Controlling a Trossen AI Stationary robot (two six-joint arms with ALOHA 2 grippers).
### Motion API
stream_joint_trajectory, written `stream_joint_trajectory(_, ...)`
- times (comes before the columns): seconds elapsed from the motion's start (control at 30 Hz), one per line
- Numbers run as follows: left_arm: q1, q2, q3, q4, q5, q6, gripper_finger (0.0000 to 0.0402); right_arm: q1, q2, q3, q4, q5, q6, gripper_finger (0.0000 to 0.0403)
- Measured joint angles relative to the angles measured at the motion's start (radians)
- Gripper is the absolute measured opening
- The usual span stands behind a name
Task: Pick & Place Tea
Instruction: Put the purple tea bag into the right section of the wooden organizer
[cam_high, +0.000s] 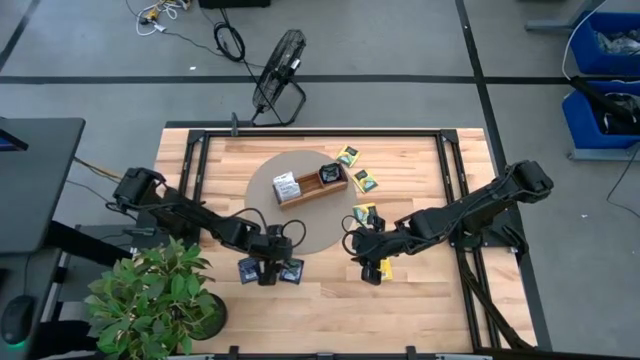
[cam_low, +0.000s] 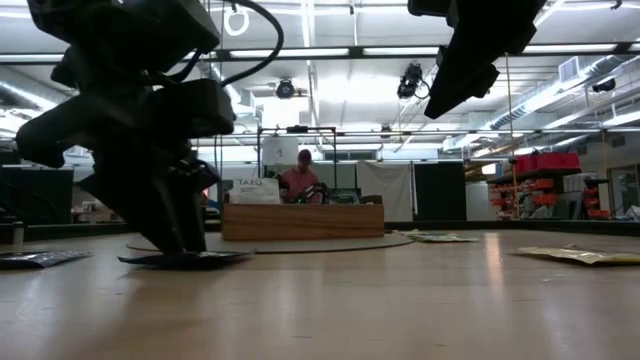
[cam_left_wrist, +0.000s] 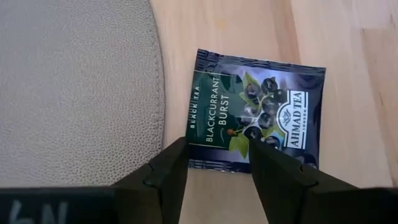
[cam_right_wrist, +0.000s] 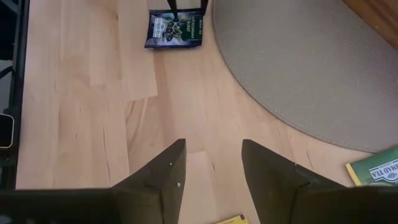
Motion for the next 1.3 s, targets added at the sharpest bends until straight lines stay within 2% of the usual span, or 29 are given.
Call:
stream_joint_trajectory(0.2,0.0,-0.014,-0.003,0.048,0.022,-0.016,0.0166,0.0,0.0,0.0,-0.004,0.0,0.003,0.0166)
stream_joint_trajectory(0.37,0.01,0.052,0.04,0.059,0.057,-0.014,0.0158,-0.002,0.0,0.0,-0.003,0.002,0.002,0.0166)
stream_joint_trajectory(0.8,0.056,0.255,0.316,0.032,0.07,0.025,0.0144,-0.003,0.0,0.0,0.013,0.003,0.029,0.0166)
stream_joint_trajectory(1.13,0.065,0.259,0.443,0.061,0.033,0.021,0.0144,0.001,0.001,0.0,0.071,0.011,0.042,0.0166)
stream_joint_trajectory(1.3,0.066,0.251,0.438,0.099,0.037,-0.085,0.0142,0.047,0.001,-0.038,0.125,0.07,0.067,0.0166)
